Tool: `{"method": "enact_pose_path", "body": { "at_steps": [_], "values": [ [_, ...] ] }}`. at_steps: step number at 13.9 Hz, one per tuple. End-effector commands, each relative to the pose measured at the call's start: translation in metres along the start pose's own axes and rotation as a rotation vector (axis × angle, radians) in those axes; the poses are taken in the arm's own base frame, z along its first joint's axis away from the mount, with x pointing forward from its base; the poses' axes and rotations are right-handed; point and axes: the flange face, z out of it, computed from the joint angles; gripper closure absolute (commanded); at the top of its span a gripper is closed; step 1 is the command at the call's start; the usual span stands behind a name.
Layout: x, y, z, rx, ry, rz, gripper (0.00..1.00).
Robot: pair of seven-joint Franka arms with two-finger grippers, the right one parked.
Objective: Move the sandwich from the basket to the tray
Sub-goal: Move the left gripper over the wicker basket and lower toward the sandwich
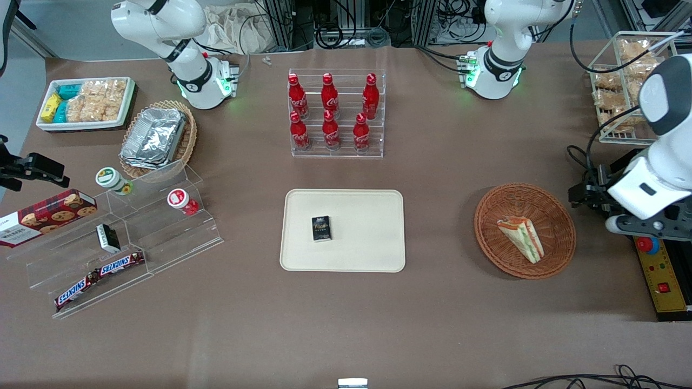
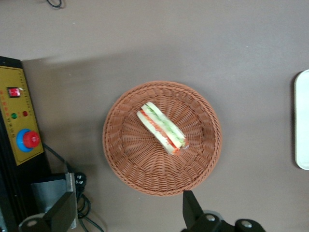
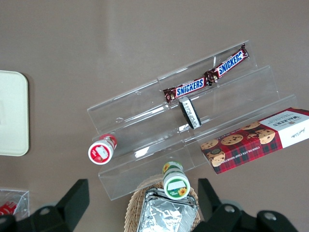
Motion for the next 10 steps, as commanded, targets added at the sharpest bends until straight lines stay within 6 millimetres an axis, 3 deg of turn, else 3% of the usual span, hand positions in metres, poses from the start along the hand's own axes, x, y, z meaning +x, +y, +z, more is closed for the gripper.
{"method": "enact_pose_path", "body": {
  "at_steps": [1, 4, 6, 10],
  "values": [
    [0.0, 0.0, 0.001, -0.01, -0.019, -0.001, 0.0],
    [0.008, 0.007, 0.022, -0.014, -0.039, 0.005, 0.0],
    [0.009, 0.008, 0.047, -0.032, -0.046, -0.053, 0.0],
    [-0.004, 0.019, 0.11, -0.023, -0.014, -0.337, 0.0]
  ]
}}
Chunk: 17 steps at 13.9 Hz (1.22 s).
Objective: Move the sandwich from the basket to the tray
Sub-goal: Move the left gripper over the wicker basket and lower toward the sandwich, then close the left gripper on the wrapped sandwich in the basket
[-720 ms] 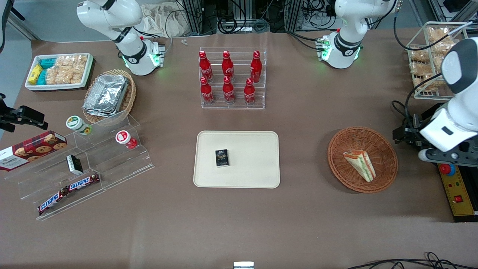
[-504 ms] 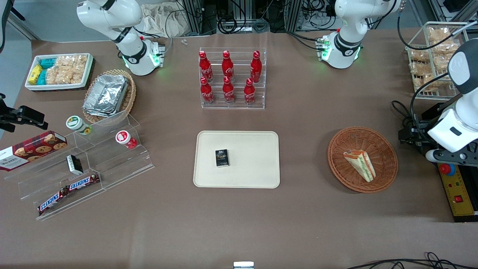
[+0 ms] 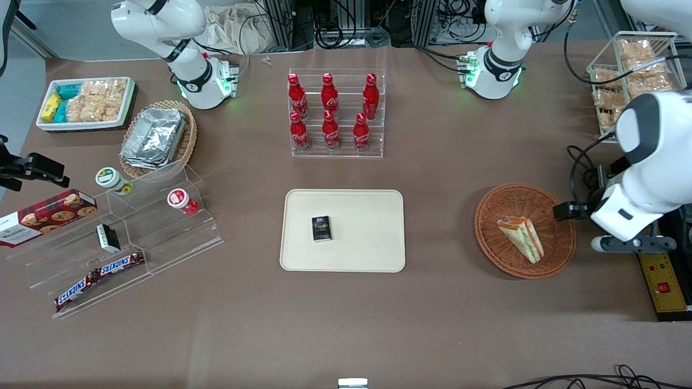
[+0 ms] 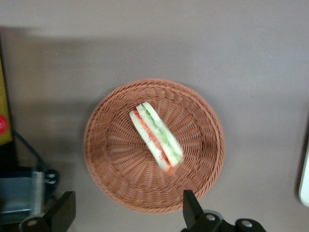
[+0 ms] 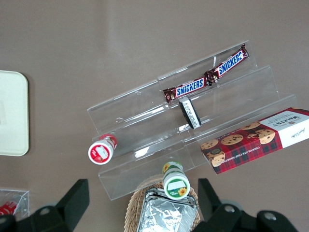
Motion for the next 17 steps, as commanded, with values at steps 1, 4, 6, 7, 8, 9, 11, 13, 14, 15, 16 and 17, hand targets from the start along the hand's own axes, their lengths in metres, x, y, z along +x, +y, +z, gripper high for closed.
{"method": "enact_pose_path", "body": {
  "at_steps": [1, 4, 6, 7, 8, 9, 11, 13, 14, 15, 16, 17],
  "values": [
    [-0.011, 0.009, 0.031, -0.01, 0.008, -0.202, 0.0],
    [-0.006, 0.032, 0.079, -0.003, -0.024, -0.406, 0.01],
    [-0.003, 0.038, 0.109, 0.001, -0.049, -0.465, 0.01],
    [-0.001, 0.039, 0.121, -0.001, -0.051, -0.5, 0.01],
    [0.0, 0.04, 0.131, 0.001, -0.055, -0.519, 0.01],
    [0.0, 0.04, 0.136, 0.014, -0.057, -0.515, 0.01],
    [-0.001, 0.039, 0.142, 0.027, -0.06, -0.527, 0.01],
    [-0.002, 0.04, 0.15, 0.031, -0.072, -0.528, 0.01],
    [-0.001, 0.037, 0.152, 0.038, -0.072, -0.526, 0.01],
    [-0.002, 0.037, 0.154, 0.043, -0.075, -0.523, 0.01],
    [-0.002, 0.037, 0.159, 0.047, -0.083, -0.524, 0.01],
    [-0.003, 0.035, 0.164, 0.05, -0.089, -0.525, 0.01]
  ]
}}
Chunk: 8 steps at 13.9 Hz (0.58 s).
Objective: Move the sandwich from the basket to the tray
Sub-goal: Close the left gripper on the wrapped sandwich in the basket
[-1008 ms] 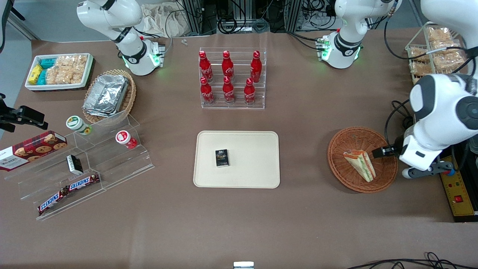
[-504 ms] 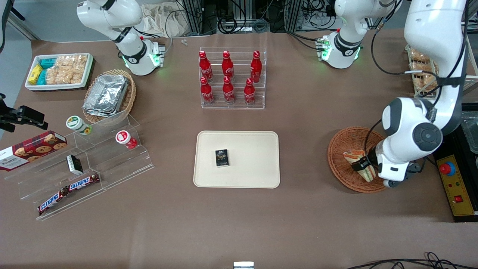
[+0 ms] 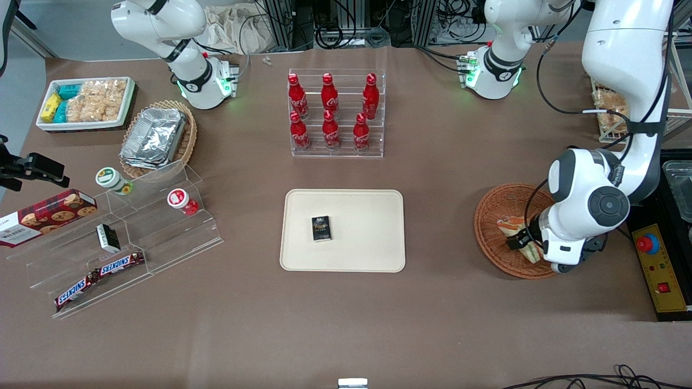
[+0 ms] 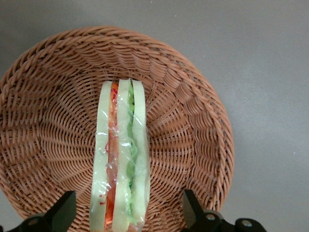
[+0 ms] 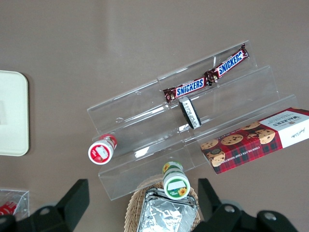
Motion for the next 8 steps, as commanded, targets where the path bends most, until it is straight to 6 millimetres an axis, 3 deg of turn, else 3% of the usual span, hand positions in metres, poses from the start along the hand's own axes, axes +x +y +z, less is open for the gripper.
{"method": "enact_pose_path", "body": {
  "at_steps": [1, 3, 4, 5, 7, 8],
  "values": [
    [0.003, -0.002, 0.017, 0.028, -0.006, -0.015, 0.01],
    [0.004, -0.003, 0.031, 0.041, -0.025, -0.017, 0.01],
    [0.005, -0.005, 0.034, 0.044, -0.029, -0.018, 0.07],
    [0.004, -0.005, 0.038, 0.05, -0.035, -0.018, 0.26],
    [0.003, -0.004, 0.041, 0.06, -0.038, -0.029, 0.54],
    [0.004, -0.004, 0.042, 0.062, -0.039, -0.043, 0.76]
  ]
}}
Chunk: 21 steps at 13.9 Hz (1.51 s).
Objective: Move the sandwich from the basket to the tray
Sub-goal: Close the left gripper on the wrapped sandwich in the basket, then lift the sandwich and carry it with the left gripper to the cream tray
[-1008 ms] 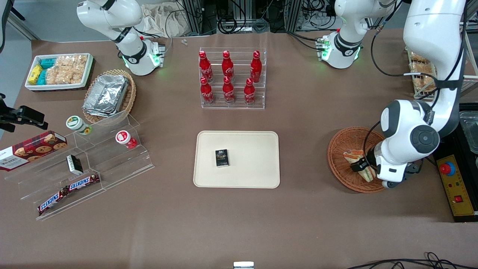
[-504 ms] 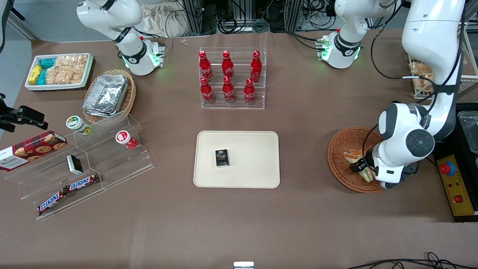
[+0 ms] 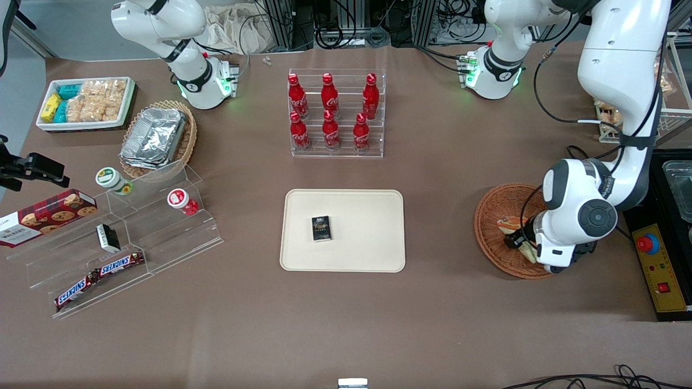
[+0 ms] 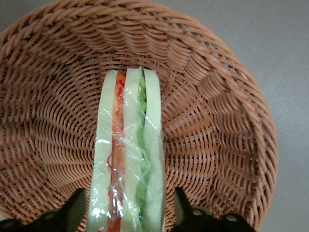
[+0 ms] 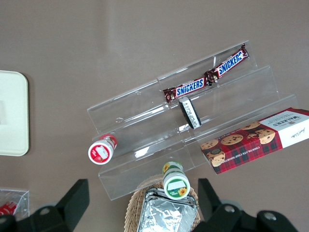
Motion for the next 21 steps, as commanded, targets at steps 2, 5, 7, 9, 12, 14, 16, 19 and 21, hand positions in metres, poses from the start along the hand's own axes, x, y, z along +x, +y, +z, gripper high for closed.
{"method": "enact_pose_path", "body": {
  "at_steps": [2, 5, 7, 9, 12, 14, 16, 19, 21],
  "values": [
    [0.0, 0.006, -0.016, 0.001, 0.031, -0.066, 1.0],
    [0.001, 0.004, -0.071, -0.037, 0.088, -0.042, 1.0],
    [-0.007, 0.007, -0.108, -0.02, 0.076, -0.021, 1.0],
    [-0.016, 0.013, -0.166, 0.006, 0.053, 0.042, 1.0],
    [-0.053, 0.046, -0.26, -0.012, 0.039, 0.156, 1.0],
    [-0.093, 0.087, -0.269, -0.044, 0.028, 0.245, 1.0],
    [-0.12, 0.127, -0.243, -0.066, -0.018, 0.322, 1.0],
    [-0.16, 0.182, -0.202, -0.086, -0.04, 0.401, 1.0],
    [-0.197, 0.219, -0.154, 0.022, 0.006, 0.512, 1.0]
  ]
}}
